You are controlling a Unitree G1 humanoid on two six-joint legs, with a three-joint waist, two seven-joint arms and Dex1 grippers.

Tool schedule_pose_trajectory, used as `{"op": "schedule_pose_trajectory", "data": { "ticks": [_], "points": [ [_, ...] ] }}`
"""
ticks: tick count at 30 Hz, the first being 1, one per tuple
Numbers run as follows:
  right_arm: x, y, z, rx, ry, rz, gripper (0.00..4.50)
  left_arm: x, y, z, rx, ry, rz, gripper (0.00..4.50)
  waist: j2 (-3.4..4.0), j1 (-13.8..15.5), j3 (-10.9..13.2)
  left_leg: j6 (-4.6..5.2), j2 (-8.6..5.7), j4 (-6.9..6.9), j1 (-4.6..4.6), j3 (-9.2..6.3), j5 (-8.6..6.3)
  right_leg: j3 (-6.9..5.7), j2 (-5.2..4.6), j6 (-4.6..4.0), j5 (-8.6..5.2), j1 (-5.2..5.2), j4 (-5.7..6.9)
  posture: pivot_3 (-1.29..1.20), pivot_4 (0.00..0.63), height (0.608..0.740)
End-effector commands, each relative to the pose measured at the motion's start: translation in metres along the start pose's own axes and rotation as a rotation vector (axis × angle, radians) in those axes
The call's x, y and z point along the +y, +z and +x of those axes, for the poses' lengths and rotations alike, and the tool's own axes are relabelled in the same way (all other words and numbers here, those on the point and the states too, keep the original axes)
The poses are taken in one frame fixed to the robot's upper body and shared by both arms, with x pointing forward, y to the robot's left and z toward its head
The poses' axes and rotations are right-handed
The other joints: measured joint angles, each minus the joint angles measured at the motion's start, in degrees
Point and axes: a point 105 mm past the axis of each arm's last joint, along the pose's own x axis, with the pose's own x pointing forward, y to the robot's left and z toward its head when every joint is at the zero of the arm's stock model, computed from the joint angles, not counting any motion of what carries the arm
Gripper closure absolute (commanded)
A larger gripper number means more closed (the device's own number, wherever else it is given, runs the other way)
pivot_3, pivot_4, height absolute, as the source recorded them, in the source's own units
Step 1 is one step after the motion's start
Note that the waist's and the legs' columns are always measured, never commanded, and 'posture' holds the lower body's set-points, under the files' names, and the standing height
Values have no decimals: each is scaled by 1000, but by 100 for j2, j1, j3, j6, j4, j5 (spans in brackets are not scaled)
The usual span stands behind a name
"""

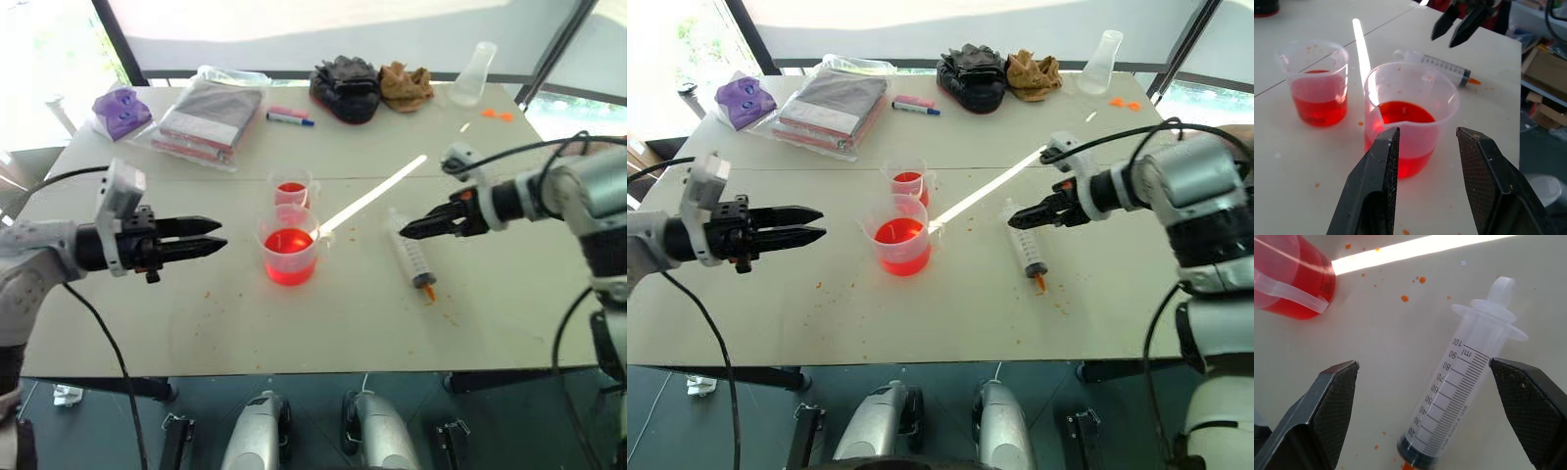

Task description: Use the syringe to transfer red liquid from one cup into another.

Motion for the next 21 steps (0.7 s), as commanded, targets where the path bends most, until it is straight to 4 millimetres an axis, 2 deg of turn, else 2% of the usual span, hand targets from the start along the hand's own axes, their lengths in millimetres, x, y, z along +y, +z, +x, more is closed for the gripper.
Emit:
{"op": "schedule_pose_trajectory", "data": {
  "ticks": [1,6,9,12,15,18,19,21],
  "points": [
    [-13,4,5,45,-62,-22,45,-1,12,13,-40,-22,76,2572,0,-2,0,0,-1,0,-1,0,0,0,0,2,0,1,-1,0,150,740],
    [-23,4,26,99,-96,18,45,-2,18,29,-106,-7,116,2572,-1,-24,0,-12,-3,3,0,2,8,0,1,16,9,2,1,0,150,740],
    [-26,3,36,122,-110,40,45,-6,17,34,-124,-4,115,2572,-1,-59,0,-21,-2,3,1,2,13,0,4,16,9,1,7,0,150,740],
    [-28,1,53,143,-134,108,45,-7,14,37,-143,25,110,2572,-7,-134,-4,-24,-1,3,8,2,15,3,4,16,9,3,22,0,150,740],
    [-32,-6,66,176,-185,127,881,-7,9,38,-151,54,103,2572,-22,-177,-13,-19,0,5,28,0,12,11,4,15,8,9,49,0,150,740],
    [-33,-20,75,233,-207,161,2494,-8,6,38,-160,73,96,2572,-26,-173,-15,-14,3,4,56,-3,9,18,6,13,7,29,62,0,150,740],
    [-33,-22,76,241,-208,167,2884,-8,6,38,-161,77,95,2572,-26,-175,-15,-14,4,2,80,-5,9,22,8,12,6,51,62,0,150,740],
    [-27,-29,81,269,-184,196,3010,-8,4,37,-162,89,92,2572,-26,-176,-16,-14,12,1,110,-11,8,22,10,12,4,81,58,0,150,740]
  ]
}}
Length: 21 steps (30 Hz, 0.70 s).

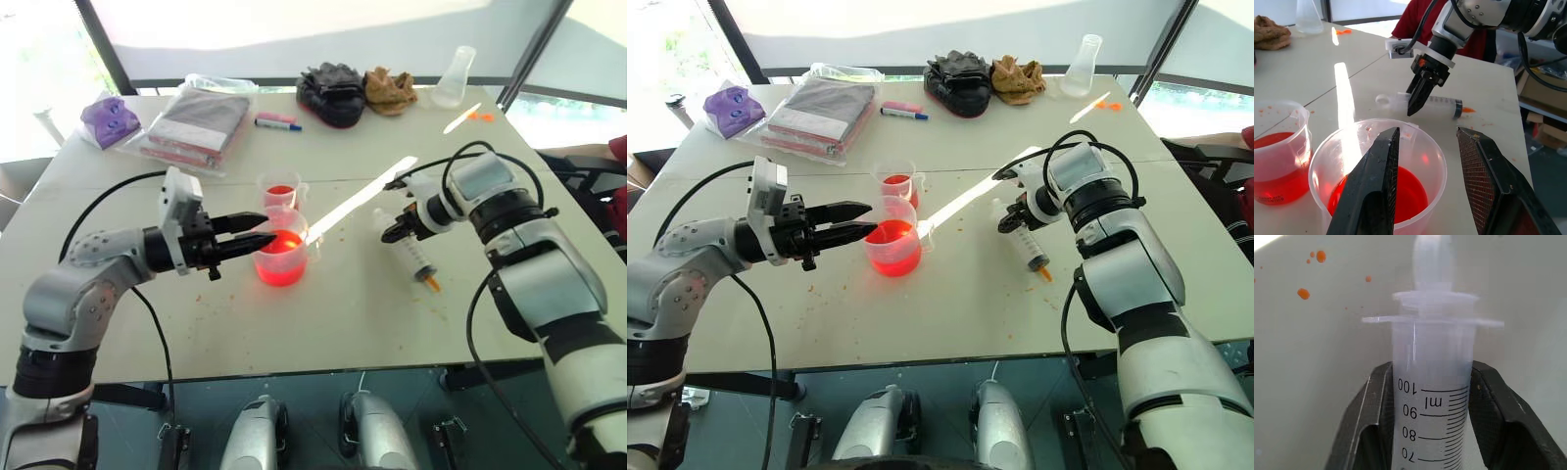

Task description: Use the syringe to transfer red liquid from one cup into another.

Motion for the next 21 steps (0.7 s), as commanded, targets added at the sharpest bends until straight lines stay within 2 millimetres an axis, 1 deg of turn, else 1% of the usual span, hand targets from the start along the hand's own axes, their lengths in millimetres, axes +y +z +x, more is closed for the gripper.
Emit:
{"op": "schedule_pose_trajectory", "data": {
  "ticks": [1,2,3,4,5,7,8,9,10,12,13,14,15,16,18,21],
  "points": [
    [5,-24,16,100,23,67,3010,-1,10,-3,-31,28,55,2572,-1,1,-1,0,2,0,10,-2,0,1,1,-1,-1,9,-1,0,150,740],
    [6,-25,17,105,30,76,3010,-1,10,-3,-32,32,54,2572,-5,9,-4,-1,4,0,19,-4,-1,2,0,-2,-3,17,-1,0,150,740],
    [9,-19,13,78,47,89,3010,0,11,-6,-34,44,53,2572,-7,13,-5,0,4,-1,21,-6,-1,2,0,-3,-5,20,0,0,150,740],
    [13,-7,5,23,78,101,3010,2,14,-10,-37,62,51,2572,-8,13,-6,-1,5,-2,21,-7,-1,2,0,-3,-5,20,0,0,150,740],
    [16,10,-8,-59,107,91,3010,5,17,-15,-41,83,52,2572,-7,9,-4,-1,5,-3,21,-6,-1,3,0,-3,-5,20,0,0,150,740],
    [28,54,-44,-281,192,53,3010,14,25,-29,-51,136,53,2572,-4,-1,0,-1,4,-3,8,-6,-1,4,1,-2,-4,9,0,0,150,740],
    [37,76,-68,-410,229,-37,3010,20,29,-37,-51,165,56,2572,8,-10,8,-2,4,-2,-2,-2,0,8,2,-2,-3,-5,4,0,150,740],
    [49,92,-92,-522,278,-108,3010,26,32,-45,-47,193,61,2572,20,-11,15,-5,3,-2,-18,6,3,20,4,-3,-1,-30,7,0,150,740],
    [62,107,-118,-647,345,-156,3010,32,36,-53,-39,220,71,2572,25,-13,19,-6,-2,-3,-33,16,5,32,7,-3,0,-58,15,0,150,740],
    [82,123,-158,-877,437,-238,3010,41,42,-64,-28,259,90,2572,26,-8,19,-9,0,-9,-44,22,6,40,22,-3,0,-80,18,0,150,740],
    [91,127,-172,-985,457,-284,3010,48,46,-68,-31,283,100,2572,21,4,16,-9,1,-14,-43,22,6,39,23,-3,-1,-80,18,0,150,740],
    [100,128,-183,-1076,470,-332,3010,54,50,-72,-39,302,104,2572,12,17,11,-9,2,-21,-40,20,6,36,23,-3,-1,-75,18,0,150,740],
    [110,127,-190,-1148,492,-368,3010,60,54,-74,-48,316,108,2572,1,35,4,-10,6,-22,-38,17,6,31,28,-3,-1,-71,15,0,150,740],
    [123,124,-192,-1196,531,-397,3010,66,58,-74,-58,326,112,2572,-5,41,1,-11,8,-24,-37,14,5,25,28,-3,-1,-65,13,0,150,740],
    [136,120,-193,-1241,573,-416,3010,72,61,-75,-65,331,116,2572,-11,29,-3,-11,14,-21,-33,16,5,25,23,-3,-1,-51,6,0,150,740],
    [178,106,-176,-1291,700,-479,3010,84,73,-71,-87,334,137,2572,-11,45,-2,-9,7,-11,-35,24,5,30,9,-2,0,-51,5,0,150,740]
  ]
}}
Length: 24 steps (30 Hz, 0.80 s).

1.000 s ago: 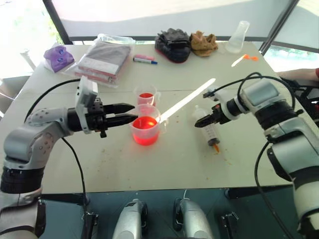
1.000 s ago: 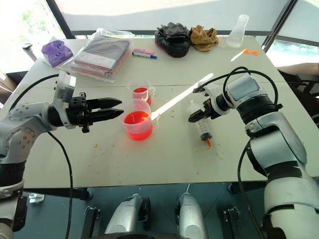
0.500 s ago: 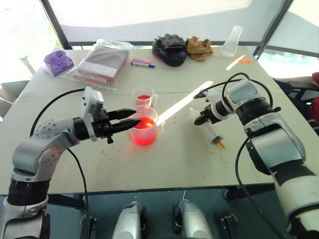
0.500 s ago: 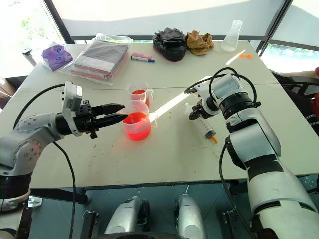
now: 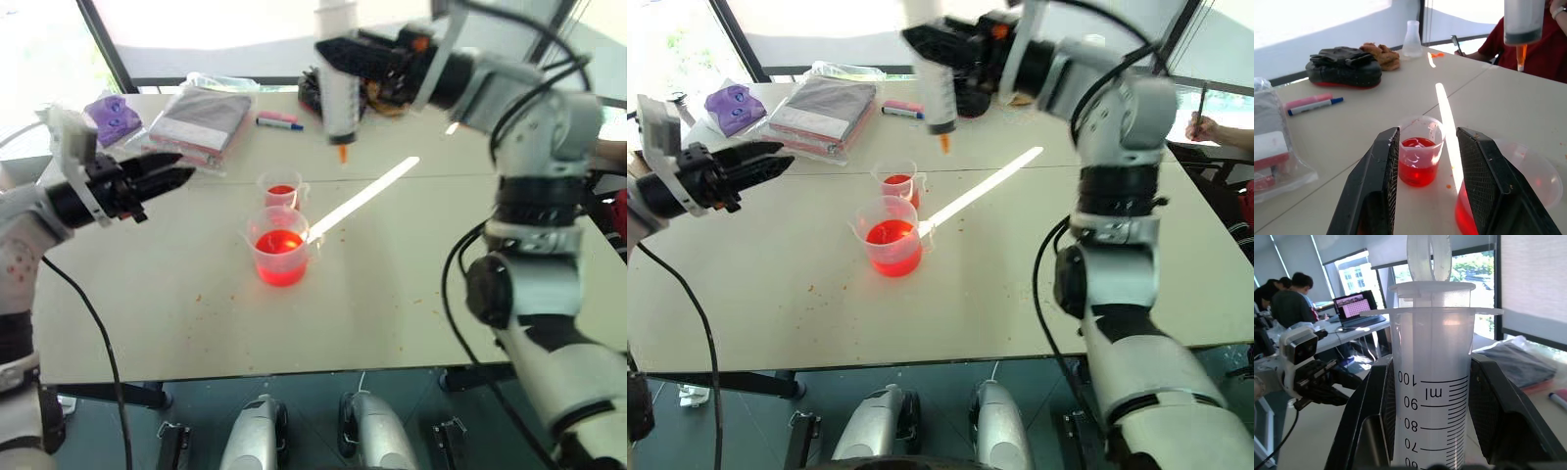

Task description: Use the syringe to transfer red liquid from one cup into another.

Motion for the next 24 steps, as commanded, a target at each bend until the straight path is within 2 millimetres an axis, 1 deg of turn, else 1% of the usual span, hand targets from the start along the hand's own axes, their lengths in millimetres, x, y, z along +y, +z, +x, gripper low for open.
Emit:
{"op": "schedule_pose_trajectory", "data": {
  "ticks": [1,3,5,7,9,14,17,24],
  "points": [
    [44,1,15,-117,141,-65,3010,9,21,8,-45,-3,57,2572,0,-3,1,0,0,0,-1,-1,0,0,0,0,0,-1,1,0,150,740],
    [53,-14,20,-145,151,-35,3010,11,29,12,-56,-13,82,2572,0,-21,1,0,0,0,-5,0,0,1,3,0,0,-9,3,0,150,740],
    [61,-23,23,-179,160,-6,3010,13,36,15,-66,-25,94,2572,0,-22,1,-1,-1,-2,-8,0,1,1,5,0,0,-14,6,0,150,740],
    [69,-35,26,-186,170,-4,3010,11,41,19,-66,-56,103,2572,0,-25,1,-2,-6,-2,-8,1,1,1,6,0,0,-15,6,0,150,740],
    [72,-46,28,-183,170,-3,3010,7,46,23,-70,-91,111,2572,0,-30,1,-1,-7,-2,-8,3,1,1,6,0,0,-15,5,0,150,740],
    [63,-65,28,-178,139,22,3010,-17,69,34,-115,-232,101,2572,-2,-32,3,-1,-7,1,-8,0,1,2,7,0,0,-14,5,0,150,740],
    [60,-74,27,-182,134,42,3010,-33,77,37,-112,-330,92,2572,-2,-35,3,-1,-7,0,-8,-2,1,4,8,0,-1,-13,6,0,150,740],
    [50,-93,27,-168,110,40,3010,-40,78,41,-112,-375,84,2572,-2,-55,3,-1,-6,0,-5,-1,1,7,13,0,-1,-15,8,0,150,740]
  ]
}}
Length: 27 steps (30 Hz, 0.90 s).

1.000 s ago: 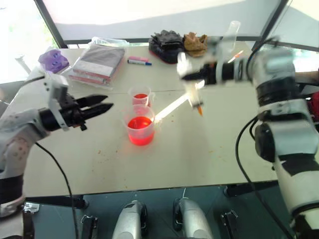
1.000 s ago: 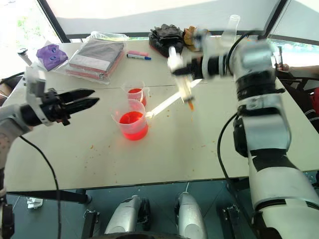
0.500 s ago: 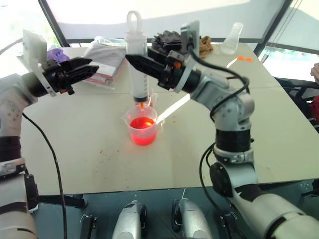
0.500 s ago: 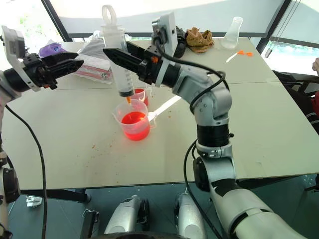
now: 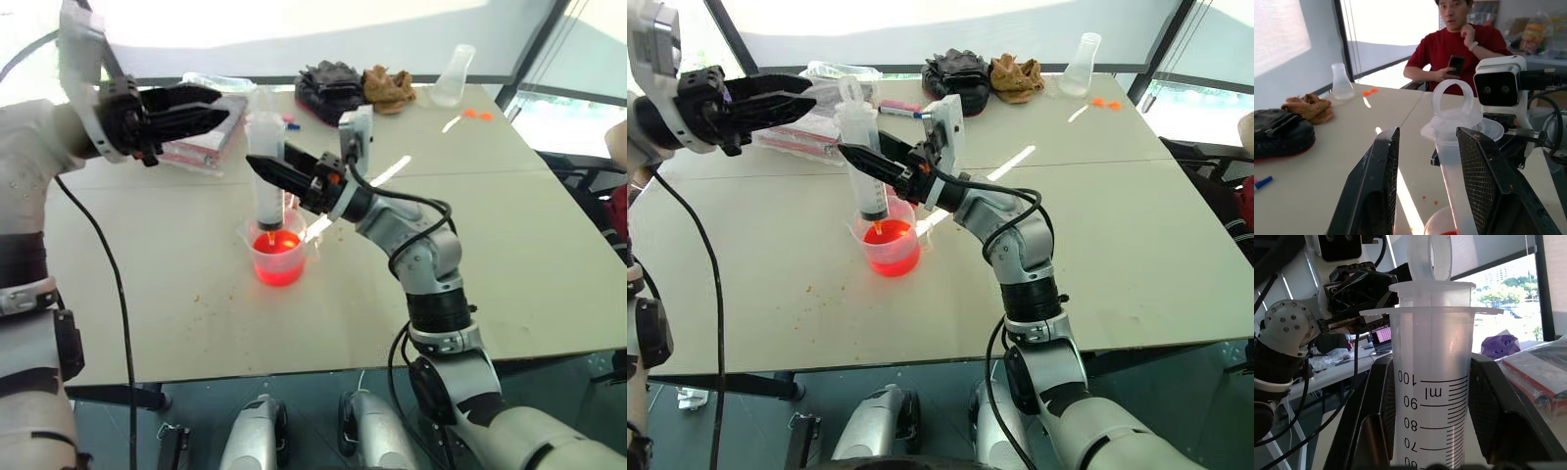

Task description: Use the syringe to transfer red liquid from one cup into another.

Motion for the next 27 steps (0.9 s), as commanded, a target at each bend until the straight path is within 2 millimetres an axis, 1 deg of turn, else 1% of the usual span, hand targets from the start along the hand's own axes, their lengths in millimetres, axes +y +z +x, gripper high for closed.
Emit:
{"op": "schedule_pose_trajectory", "data": {
  "ticks": [1,8,12,18,20,22,27],
  "points": [
    [1,2,4,-20,21,-46,3010,-4,14,4,-41,-26,38,2572,0,8,0,0,0,0,1,0,0,0,0,0,0,1,1,0,150,740],
    [2,-4,5,-7,35,-51,3010,1,7,17,-52,-27,56,2572,0,26,0,0,-1,1,2,1,0,3,-1,0,0,3,0,0,150,740],
    [2,-9,5,7,33,-67,3010,6,-19,32,19,-39,99,2572,-1,40,0,0,-2,1,4,1,0,3,-1,0,0,8,-1,0,150,740],
    [1,-17,4,35,26,-116,3010,9,-25,44,5,-41,111,2572,-1,27,0,0,-2,2,3,4,0,4,0,0,0,3,0,0,150,740],
    [1,-23,3,55,22,-166,3010,10,-32,48,19,-37,125,2572,-1,17,0,1,-2,2,3,4,0,4,0,0,0,3,0,0,150,740],
    [1,-26,2,64,18,-201,3010,6,-38,50,32,-55,125,2572,-1,17,0,1,-2,2,3,4,0,4,1,0,0,3,0,0,150,740],
    [6,-32,2,57,19,-231,3010,-4,-38,49,23,-91,91,2572,-1,19,0,1,-1,2,3,3,0,5,0,0,0,3,1,0,150,740]
  ]
}}
